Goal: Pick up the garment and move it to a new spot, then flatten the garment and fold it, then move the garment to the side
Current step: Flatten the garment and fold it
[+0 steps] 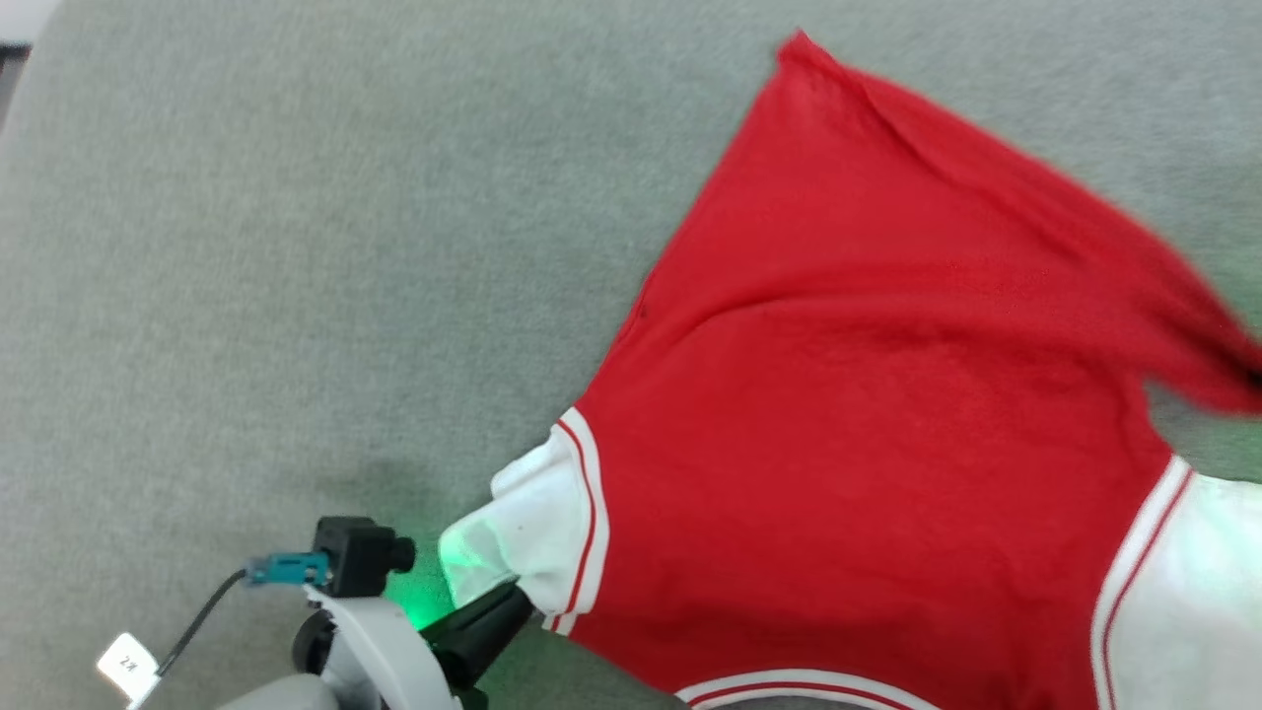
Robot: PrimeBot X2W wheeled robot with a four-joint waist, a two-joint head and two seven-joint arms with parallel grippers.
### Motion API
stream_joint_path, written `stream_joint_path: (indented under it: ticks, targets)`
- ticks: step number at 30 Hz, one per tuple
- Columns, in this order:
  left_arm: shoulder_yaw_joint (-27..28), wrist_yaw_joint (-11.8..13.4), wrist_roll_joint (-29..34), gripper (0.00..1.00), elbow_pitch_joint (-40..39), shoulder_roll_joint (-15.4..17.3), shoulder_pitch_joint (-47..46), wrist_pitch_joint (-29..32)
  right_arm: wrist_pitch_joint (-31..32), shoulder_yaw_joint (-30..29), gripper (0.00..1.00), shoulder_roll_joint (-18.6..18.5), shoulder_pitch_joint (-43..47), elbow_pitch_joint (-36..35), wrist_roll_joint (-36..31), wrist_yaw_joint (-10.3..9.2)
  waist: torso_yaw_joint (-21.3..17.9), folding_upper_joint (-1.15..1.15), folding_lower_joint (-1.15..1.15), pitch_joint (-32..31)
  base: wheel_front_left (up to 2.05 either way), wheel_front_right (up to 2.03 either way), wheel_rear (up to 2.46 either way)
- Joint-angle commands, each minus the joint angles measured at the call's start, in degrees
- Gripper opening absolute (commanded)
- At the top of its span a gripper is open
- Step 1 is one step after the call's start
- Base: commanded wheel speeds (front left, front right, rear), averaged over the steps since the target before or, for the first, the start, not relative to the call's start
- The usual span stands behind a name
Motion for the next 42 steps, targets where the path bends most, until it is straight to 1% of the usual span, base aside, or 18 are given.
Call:
stream_joint_path:
  ticks: [1, 4, 6, 8, 11, 15, 19, 20, 21, 24, 28, 31, 32, 34, 37, 42]
  targets:
    - [0.7, 1.32, -0.84, 0.0, 1.35, 1.38, 0.7, -0.2, 0.44, -0.74, 0.0, -0.86, 3.52, -2.12, 0.97, -0.05, -3.21, 0.0, 0.0, -3.73, 0.0, 0.0, 0.0]
    - [0.95, 1.81, -0.85, 0.0, 0.51, 1.81, 1.56, -0.52, 1.36, -3.28, 0.0, -1.59, 13.21, -8.12, 3.63, -0.05, -4.11, 0.0, 0.0, -5.16, 0.0, 0.0, 0.0]
    - [1.25, 2.21, -0.96, 0.0, 0.1, 1.95, 1.98, -0.71, 1.97, -5.0, 0.0, -1.53, 20.15, -12.05, 4.17, -0.05, -4.5, 0.0, 0.0, -5.68, 0.0, 0.0, 0.0]
    - [1.68, 2.6, -0.81, 0.0, -0.13, 2.05, 2.24, -1.01, 2.36, -6.64, 0.0, -0.47, 26.57, -15.67, 4.26, -0.04, -4.87, 0.0, 0.0, -5.95, 0.0, 0.0, 0.0]
    - [2.45, 2.98, -0.84, 0.0, -0.47, 2.2, 2.4, -1.19, 2.38, -8.96, 0.0, 2.51, 34.4, -20.22, 3.08, -0.04, -5.39, 0.0, 0.0, -5.92, 0.0, 0.0, 0.0]
    - [3.18, 3.29, -0.41, 0.0, -0.67, 2.31, 2.51, -1.39, 3.4, -10.52, 0.0, 6.75, 40.24, -23.8, 0.7, -0.04, -5.9, 0.0, 0.0, -5.56, 0.0, 0.0, 0.0]
    - [3.49, 3.28, -0.16, 0.0, -0.45, 2.44, 2.52, -1.46, 1.94, -12.05, 0.01, 10.21, 40.44, -25.89, -2.46, -0.04, -6.07, 0.0, 0.0, -5.39, 0.0, 0.0, 0.0]
    - [3.49, 3.2, -0.16, 0.0, -0.38, 2.38, 2.51, -1.47, 1.16, -11.91, 0.55, 10.4, 39.89, -27.1, -3.11, -0.04, -6.02, 0.0, 0.0, -5.46, 0.0, 0.0, 0.0]
    - [3.54, 3.12, -0.18, 0.0, -0.29, 2.34, 2.56, -1.43, 0.43, -12.3, 1.0, 10.78, 39.73, -27.79, -3.2, -0.04, -6.0, 0.0, 0.0, -5.55, 0.0, 0.0, 0.0]
    - [3.45, 2.69, -0.05, 0.0, -0.08, 1.76, 2.61, -1.44, 0.83, -15.34, 1.0, 10.14, 40.85, -30.76, -1.93, -0.05, -5.35, 0.0, 0.0, -5.87, 0.0, 0.0, 0.0]
    - [3.62, 2.26, 0.32, 0.0, 0.1, 0.85, 2.55, -1.56, 4.04, -22.57, 1.0, 8.87, 40.31, -36.16, 1.58, -0.04, -4.2, 0.0, 0.0, -5.76, 0.0, 0.0, 0.0]
    - [3.81, 2.02, 0.92, 0.0, 0.03, -0.05, 1.89, -1.67, 5.3, -28.62, 1.0, 9.38, 35.68, -38.18, 3.81, -0.04, -3.0, 0.0, 0.0, -5.0, 0.0, 0.0, 0.0]
    - [3.91, 1.88, 1.24, 0.0, 0.04, -0.36, 1.58, -1.71, 5.03, -29.84, 1.0, 9.5, 33.37, -38.27, 3.6, -0.04, -2.59, 0.0, 0.0, -4.64, 0.0, 0.0, 0.0]
    - [4.14, 1.6, 1.58, 0.0, 0.22, -0.99, 1.08, -1.77, 3.18, -30.6, 1.0, 9.5, 27.67, -36.86, 0.82, -0.04, -1.8, 0.0, 0.0, -3.83, 0.0, 0.0, 0.0]
    - [4.18, 1.13, 2.18, 0.0, 0.76, -2.02, 0.05, -1.68, -1.03, -26.13, 1.0, 10.32, 18.93, -32.51, -4.69, -0.04, -0.39, 0.0, 0.0, -2.36, 0.0, 0.0, 0.0]
    - [4.32, 0.36, 2.86, 0.0, 2.13, -3.76, -1.88, -1.42, -6.99, -13.97, 1.0, 13.23, 5.66, -20.88, -11.89, -0.04, 1.49, 0.0, 0.0, 0.05, 0.0, 0.0, 0.0]
